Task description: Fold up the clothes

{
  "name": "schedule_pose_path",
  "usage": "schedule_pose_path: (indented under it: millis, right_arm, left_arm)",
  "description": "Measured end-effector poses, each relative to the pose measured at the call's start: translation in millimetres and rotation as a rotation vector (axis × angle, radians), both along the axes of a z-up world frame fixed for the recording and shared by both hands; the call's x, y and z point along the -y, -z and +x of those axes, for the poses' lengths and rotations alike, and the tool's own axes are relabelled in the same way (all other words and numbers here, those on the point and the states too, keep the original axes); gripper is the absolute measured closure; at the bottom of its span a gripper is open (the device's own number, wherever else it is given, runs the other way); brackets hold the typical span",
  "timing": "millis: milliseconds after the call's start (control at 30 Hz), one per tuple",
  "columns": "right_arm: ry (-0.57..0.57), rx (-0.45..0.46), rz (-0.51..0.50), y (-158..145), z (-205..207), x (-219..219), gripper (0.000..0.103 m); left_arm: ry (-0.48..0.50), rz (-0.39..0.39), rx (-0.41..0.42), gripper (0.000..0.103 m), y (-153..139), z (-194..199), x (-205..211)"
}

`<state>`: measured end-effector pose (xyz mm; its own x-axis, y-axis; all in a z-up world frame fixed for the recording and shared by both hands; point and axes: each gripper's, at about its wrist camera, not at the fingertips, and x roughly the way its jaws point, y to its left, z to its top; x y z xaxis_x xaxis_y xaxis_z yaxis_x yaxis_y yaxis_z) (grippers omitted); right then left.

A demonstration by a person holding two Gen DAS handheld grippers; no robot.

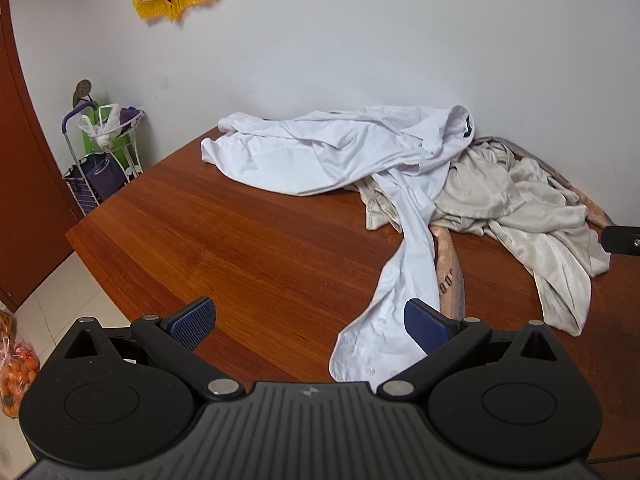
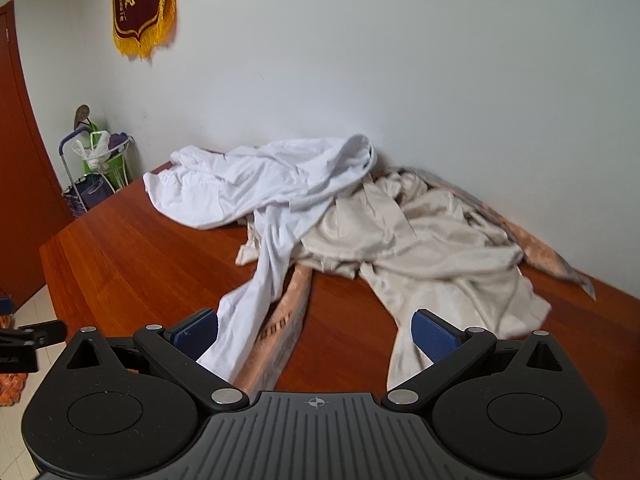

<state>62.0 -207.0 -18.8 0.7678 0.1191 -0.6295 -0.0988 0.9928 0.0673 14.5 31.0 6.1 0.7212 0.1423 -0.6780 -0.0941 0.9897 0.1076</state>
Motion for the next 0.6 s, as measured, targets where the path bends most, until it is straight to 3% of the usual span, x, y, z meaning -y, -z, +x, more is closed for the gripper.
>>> schedule_pose_path:
  millis: [200, 600]
  right_arm:
    - [0.028, 0.006, 0.003, 6.0, 52.8, -18.0, 0.000]
    - [0.083, 0.018, 0.009, 18.1, 158.3, -54.1, 0.001]
  left_arm:
    - [0.018, -0.001, 0.011, 0.000, -3.0, 31.5, -27.8]
    - [0.143, 0.036, 0.019, 0.000, 7.6, 129.5, -109.6]
